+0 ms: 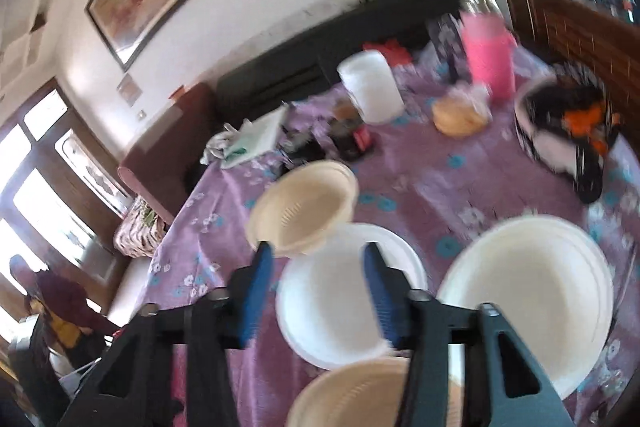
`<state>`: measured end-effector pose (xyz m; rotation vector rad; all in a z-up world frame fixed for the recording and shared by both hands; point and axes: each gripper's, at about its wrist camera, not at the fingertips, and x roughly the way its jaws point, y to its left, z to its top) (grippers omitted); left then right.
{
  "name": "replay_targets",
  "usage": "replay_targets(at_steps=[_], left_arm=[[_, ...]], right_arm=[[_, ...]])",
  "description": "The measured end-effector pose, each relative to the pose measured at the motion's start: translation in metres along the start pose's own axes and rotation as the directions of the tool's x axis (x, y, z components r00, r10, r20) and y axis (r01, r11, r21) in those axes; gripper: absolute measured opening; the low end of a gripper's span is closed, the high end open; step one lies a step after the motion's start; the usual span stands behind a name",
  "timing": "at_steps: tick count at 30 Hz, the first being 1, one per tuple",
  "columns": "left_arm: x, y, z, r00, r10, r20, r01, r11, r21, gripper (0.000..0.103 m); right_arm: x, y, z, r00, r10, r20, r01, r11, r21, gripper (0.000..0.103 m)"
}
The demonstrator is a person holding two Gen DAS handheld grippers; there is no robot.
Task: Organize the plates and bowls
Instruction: 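Move the right tool toward the white bowls, then grasp the white bowl rim with the right tool and lift it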
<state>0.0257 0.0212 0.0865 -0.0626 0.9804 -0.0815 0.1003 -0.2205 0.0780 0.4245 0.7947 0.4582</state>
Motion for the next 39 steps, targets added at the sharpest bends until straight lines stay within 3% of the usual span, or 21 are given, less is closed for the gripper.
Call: replay_targets(at_steps=[2, 4, 7, 9, 14, 17, 19, 21, 23, 28, 33, 39], left_arm=[[0.018, -0.002, 0.018, 0.999, -0.042, -0.013, 0.041, 0.998, -0.04, 0.077], [0.035, -0.006, 0.035, 0.998, -0.066, -0.014, 0.065, 0.995, -0.075, 0.077], [0.055, -0.013, 0.048, 0.999, -0.032, 0.003, 0.033, 0.996, -0.077, 0.075], [0.066, -0.017, 0.051, 1.0, 0.018, 0.008, -0.017, 0.998, -0.064, 0.065], [0.093, -0.015, 0.05, 1.0, -0.02, -0.021, 0.018, 0.997, -0.077, 0.046], [0.101, -0.016, 0.048, 0.999, -0.037, -0.017, 0.036, 0.997, -0.066, 0.042], [0.102, -0.019, 0.046, 0.999, -0.045, -0.009, 0.045, 0.998, -0.044, 0.039], [0.104, -0.023, 0.045, 0.999, -0.038, -0.005, 0.038, 0.999, -0.017, 0.031], [0.107, -0.026, 0.043, 0.998, -0.064, -0.012, 0.064, 0.998, 0.001, 0.026], [0.111, -0.018, 0.041, 0.997, -0.068, -0.023, 0.067, 0.997, -0.025, 0.026], [0.112, -0.006, 0.042, 0.993, -0.112, -0.021, 0.11, 0.99, -0.088, 0.031], [0.117, -0.012, 0.041, 0.993, -0.119, -0.016, 0.118, 0.991, -0.063, 0.031]], right_arm=[[0.005, -0.013, 0.0, 1.0, -0.008, -0.022, 0.009, 1.0, 0.023, 0.033], [0.01, -0.021, 0.0, 0.999, -0.035, -0.033, 0.036, 0.999, 0.028, 0.032], [0.016, -0.032, -0.001, 0.996, -0.065, -0.055, 0.068, 0.996, 0.049, 0.029], [0.021, -0.037, -0.002, 0.993, -0.088, -0.074, 0.092, 0.994, 0.054, 0.025], [0.036, -0.043, -0.004, 0.984, -0.137, -0.114, 0.143, 0.989, 0.049, 0.024], [0.044, -0.041, -0.007, 0.975, -0.178, -0.131, 0.182, 0.983, 0.023, 0.023], [0.048, -0.041, -0.009, 0.972, -0.188, -0.139, 0.192, 0.981, 0.012, 0.019], [0.053, -0.037, -0.013, 0.97, -0.191, -0.15, 0.192, 0.981, -0.011, 0.009], [0.055, -0.03, -0.015, 0.968, -0.197, -0.153, 0.194, 0.98, -0.032, 0.008], [0.049, -0.011, -0.019, 0.974, -0.19, -0.125, 0.181, 0.98, -0.076, 0.008], [0.052, -0.017, -0.02, 0.97, -0.202, -0.135, 0.196, 0.979, -0.062, 0.008], [0.056, -0.022, -0.02, 0.965, -0.218, -0.148, 0.214, 0.976, -0.044, 0.008]])
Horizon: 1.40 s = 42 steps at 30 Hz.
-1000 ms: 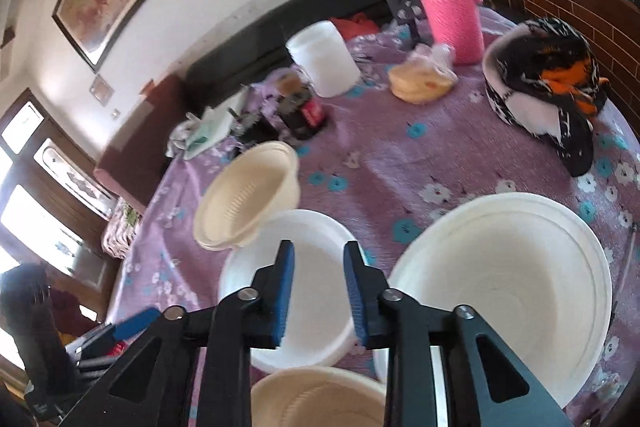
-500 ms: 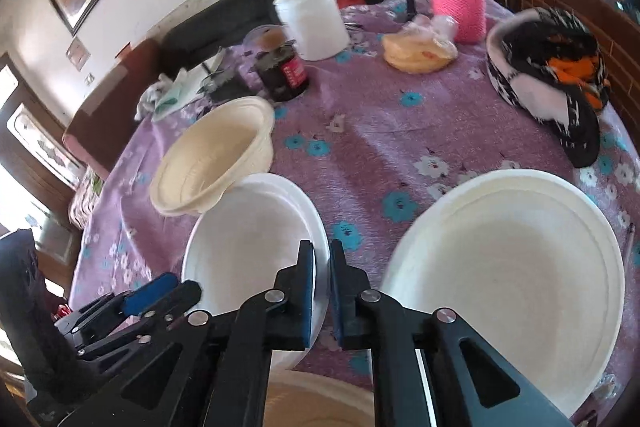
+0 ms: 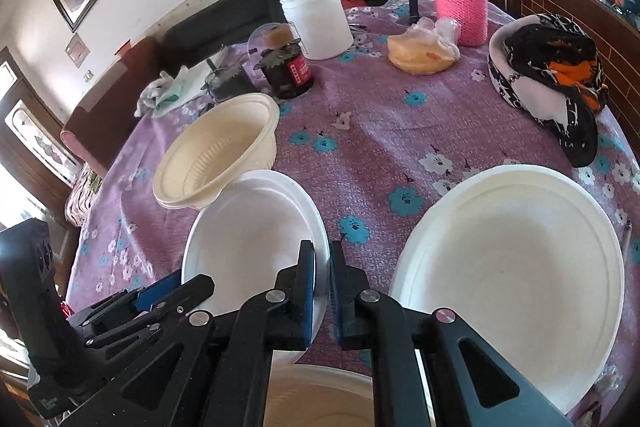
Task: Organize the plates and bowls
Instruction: 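Grasp the white bowl rim with the right tool and lift it, then carry the held white bowl with the right tool toward the red plates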
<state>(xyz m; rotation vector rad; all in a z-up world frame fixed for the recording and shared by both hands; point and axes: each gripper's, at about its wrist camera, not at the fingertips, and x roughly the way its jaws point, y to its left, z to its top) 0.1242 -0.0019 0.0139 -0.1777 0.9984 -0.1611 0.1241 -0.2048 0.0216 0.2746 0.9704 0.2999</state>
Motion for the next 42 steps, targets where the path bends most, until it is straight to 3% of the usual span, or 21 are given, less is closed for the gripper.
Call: replay_targets(at_steps=[2, 5, 15, 24, 35, 42], left_arm=[[0.0, 0.0, 0.0, 1.0, -0.011, 0.005, 0.011, 1.0, 0.004, 0.03], [-0.002, -0.003, -0.002, 1.0, -0.026, 0.006, 0.026, 1.0, 0.015, 0.016], [-0.052, -0.019, -0.01, 0.99, 0.097, 0.101, -0.105, 0.992, 0.072, 0.02], [-0.1, 0.004, -0.04, 0.988, 0.12, 0.098, -0.124, 0.992, 0.036, 0.025], [-0.149, 0.033, -0.107, 0.987, 0.136, 0.081, -0.139, 0.989, 0.039, 0.028], [-0.149, 0.037, -0.147, 0.993, 0.11, 0.049, -0.113, 0.991, 0.068, 0.029]], right_arm=[[0.002, -0.002, 0.0, 1.0, -0.009, -0.004, 0.009, 1.0, 0.004, 0.008], [0.002, -0.003, 0.0, 1.0, 0.002, -0.006, -0.002, 1.0, 0.013, 0.009], [-0.041, 0.03, -0.008, 0.996, 0.025, 0.082, -0.02, 0.997, -0.071, 0.009], [-0.065, 0.071, -0.027, 0.987, 0.12, 0.11, -0.1, 0.979, -0.176, 0.009], [-0.079, 0.102, -0.105, 0.974, 0.224, 0.032, -0.213, 0.956, -0.204, 0.012], [-0.081, 0.094, -0.16, 0.977, 0.207, -0.039, -0.211, 0.96, -0.183, 0.013]])
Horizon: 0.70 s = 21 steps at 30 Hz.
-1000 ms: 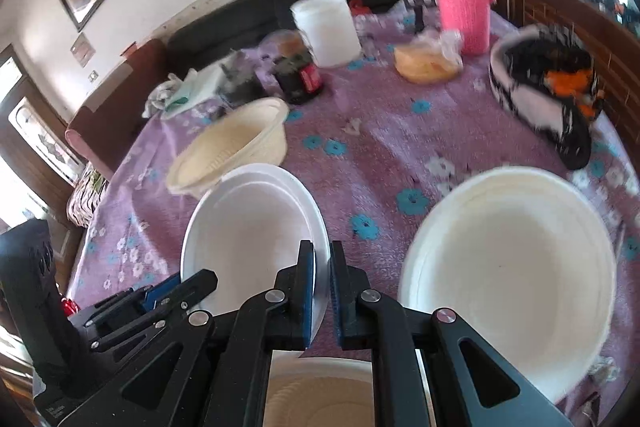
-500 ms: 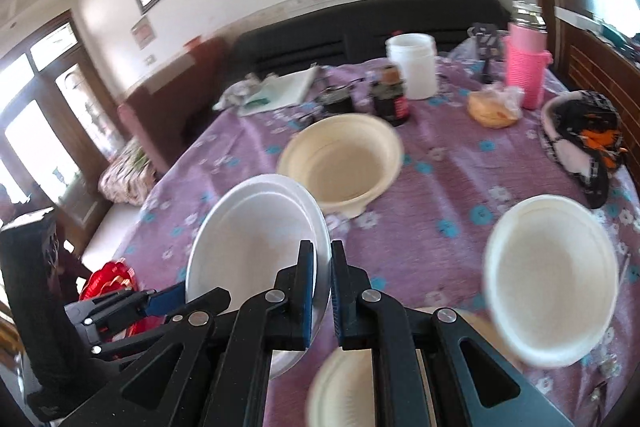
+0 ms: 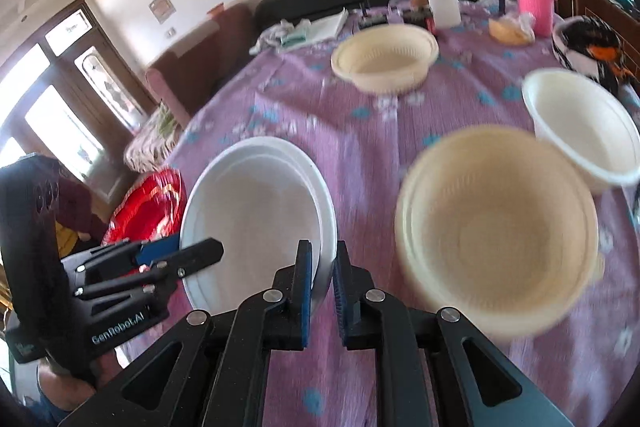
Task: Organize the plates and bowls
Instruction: 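Carry the held white bowl with the right tool toward the red plates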
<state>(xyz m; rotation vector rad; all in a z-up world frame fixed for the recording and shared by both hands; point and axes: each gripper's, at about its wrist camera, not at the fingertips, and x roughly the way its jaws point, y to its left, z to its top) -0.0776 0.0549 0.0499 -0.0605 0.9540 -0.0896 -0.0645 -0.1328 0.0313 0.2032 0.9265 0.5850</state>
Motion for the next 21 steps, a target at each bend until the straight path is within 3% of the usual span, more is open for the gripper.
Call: replay_targets(at_steps=[6, 10, 12, 14, 21], left_arm=[[0.013, 0.004, -0.012, 0.999, -0.029, -0.017, 0.029, 0.999, -0.024, 0.029], [0.008, 0.004, -0.014, 1.0, 0.0, 0.017, 0.001, 1.0, -0.011, 0.038], [0.005, 0.004, -0.014, 0.999, 0.015, 0.035, -0.015, 1.0, -0.004, 0.048], [0.004, 0.006, -0.015, 0.999, 0.015, 0.038, -0.015, 1.0, 0.0, 0.049], [0.009, 0.004, -0.02, 0.998, 0.031, 0.057, -0.032, 0.999, 0.021, 0.047]], right_arm=[[-0.001, 0.003, -0.016, 1.0, -0.025, 0.006, 0.025, 1.0, -0.012, 0.013], [-0.002, -0.002, -0.021, 0.999, -0.044, 0.001, 0.044, 0.999, -0.002, 0.018], [-0.006, -0.001, -0.023, 0.998, -0.066, 0.009, 0.066, 0.998, -0.018, 0.031], [-0.01, 0.001, -0.025, 0.996, -0.088, 0.026, 0.089, 0.995, -0.035, 0.041], [-0.012, 0.0, -0.036, 0.996, -0.081, 0.03, 0.082, 0.996, -0.042, 0.041]])
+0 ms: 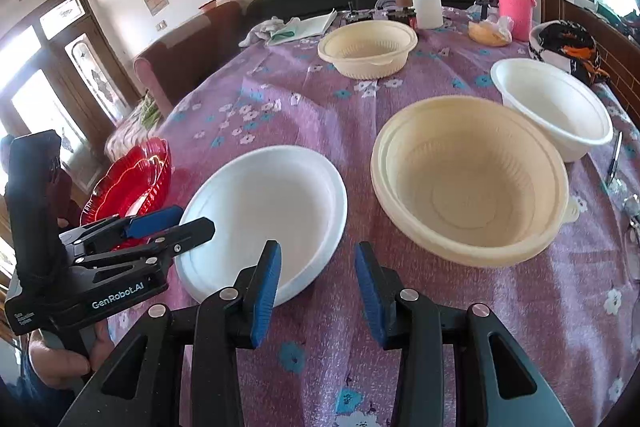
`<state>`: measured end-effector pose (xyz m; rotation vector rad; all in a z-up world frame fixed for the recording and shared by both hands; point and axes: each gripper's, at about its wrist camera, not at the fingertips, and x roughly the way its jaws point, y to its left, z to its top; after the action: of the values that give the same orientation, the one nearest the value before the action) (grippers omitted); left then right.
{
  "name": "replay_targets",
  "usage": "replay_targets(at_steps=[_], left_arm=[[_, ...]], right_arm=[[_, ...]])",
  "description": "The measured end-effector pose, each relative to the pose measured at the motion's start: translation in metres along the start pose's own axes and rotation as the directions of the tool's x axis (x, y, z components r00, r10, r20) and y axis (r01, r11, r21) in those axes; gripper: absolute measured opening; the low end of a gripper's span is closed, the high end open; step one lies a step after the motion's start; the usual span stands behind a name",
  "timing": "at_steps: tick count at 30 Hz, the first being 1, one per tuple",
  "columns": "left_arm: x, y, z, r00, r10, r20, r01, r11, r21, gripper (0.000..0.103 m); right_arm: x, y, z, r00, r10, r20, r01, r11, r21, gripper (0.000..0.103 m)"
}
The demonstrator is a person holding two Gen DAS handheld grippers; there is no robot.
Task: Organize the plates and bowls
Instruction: 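Carry the held white bowl with the right tool toward the red plates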
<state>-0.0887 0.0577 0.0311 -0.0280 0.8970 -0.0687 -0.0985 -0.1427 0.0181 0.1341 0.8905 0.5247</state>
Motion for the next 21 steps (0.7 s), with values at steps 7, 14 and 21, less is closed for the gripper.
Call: replay_targets(at_steps=[7, 14, 21], left_arm=[[-0.003, -0.016, -0.002, 0.999, 0.012, 0.049, -0.015, 0.998, 0.066, 0.02], [-0.012, -0.017, -0.002, 0.997, 0.007, 0.082, -0.013, 0.997, 0.075, 0.02], [-0.016, -0.01, -0.003, 0.996, 0.004, 0.092, -0.01, 0.998, 0.061, 0.02]], right_arm=[[0.004, 0.002, -0.003, 1.0, -0.014, 0.005, 0.014, 1.0, -0.003, 0.02], [0.004, -0.001, -0.003, 1.0, -0.023, 0.007, 0.023, 1.0, 0.013, 0.019], [0.002, 0.006, -0.003, 1.0, -0.024, 0.013, 0.023, 1.0, 0.004, 0.019]])
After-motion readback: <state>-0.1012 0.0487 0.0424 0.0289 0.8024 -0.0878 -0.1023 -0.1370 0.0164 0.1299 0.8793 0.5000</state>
